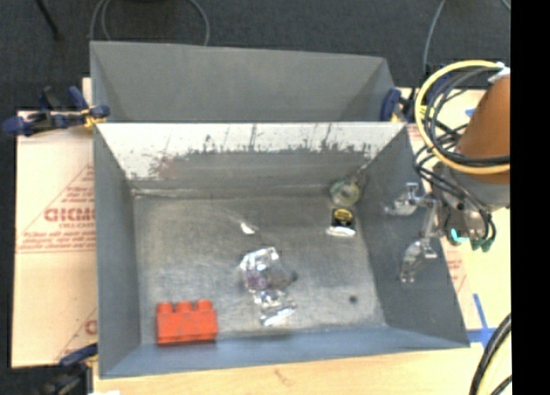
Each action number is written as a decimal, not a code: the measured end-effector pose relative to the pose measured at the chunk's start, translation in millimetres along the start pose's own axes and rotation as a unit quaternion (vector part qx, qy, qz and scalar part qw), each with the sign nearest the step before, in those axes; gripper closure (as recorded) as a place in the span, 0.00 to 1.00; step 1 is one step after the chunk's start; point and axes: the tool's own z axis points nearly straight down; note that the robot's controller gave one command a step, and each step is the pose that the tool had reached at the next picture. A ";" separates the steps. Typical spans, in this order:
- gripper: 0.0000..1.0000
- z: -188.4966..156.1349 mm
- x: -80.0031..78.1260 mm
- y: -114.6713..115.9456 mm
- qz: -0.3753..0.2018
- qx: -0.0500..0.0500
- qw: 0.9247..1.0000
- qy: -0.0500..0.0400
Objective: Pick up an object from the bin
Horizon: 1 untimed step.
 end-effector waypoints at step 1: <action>0.00 54.6 -37.6 100.7 -0.013 -0.002 1.000 -0.002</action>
Offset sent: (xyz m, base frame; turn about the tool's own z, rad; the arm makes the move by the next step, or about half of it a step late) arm 0.0367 0.0959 -0.0530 -0.0186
